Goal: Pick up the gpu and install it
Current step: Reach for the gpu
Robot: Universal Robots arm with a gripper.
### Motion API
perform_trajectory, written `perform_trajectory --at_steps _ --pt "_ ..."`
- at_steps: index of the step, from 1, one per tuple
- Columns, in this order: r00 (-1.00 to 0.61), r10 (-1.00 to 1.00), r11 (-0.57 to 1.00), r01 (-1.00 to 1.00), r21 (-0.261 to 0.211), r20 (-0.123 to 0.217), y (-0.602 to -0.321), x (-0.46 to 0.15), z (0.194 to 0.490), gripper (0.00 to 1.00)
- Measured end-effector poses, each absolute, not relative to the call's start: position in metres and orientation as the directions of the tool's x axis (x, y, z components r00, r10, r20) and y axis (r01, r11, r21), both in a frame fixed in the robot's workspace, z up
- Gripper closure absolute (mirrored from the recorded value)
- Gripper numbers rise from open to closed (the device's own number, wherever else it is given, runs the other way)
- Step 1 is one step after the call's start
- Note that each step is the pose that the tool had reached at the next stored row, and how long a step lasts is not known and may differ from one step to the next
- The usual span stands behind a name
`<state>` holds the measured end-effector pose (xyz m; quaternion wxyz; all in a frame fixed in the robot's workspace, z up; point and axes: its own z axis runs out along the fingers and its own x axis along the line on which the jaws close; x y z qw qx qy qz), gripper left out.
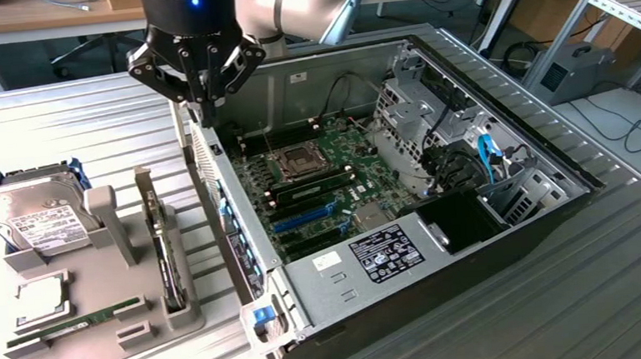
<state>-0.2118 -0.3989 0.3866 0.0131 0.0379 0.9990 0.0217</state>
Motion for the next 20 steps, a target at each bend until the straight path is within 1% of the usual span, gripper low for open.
perform_trajectory --at_steps 20 --pt "-0.997 0.076 0.996 0.075 0.044 -0.025 -0.3989 -0.2159 0.3853 0.89"
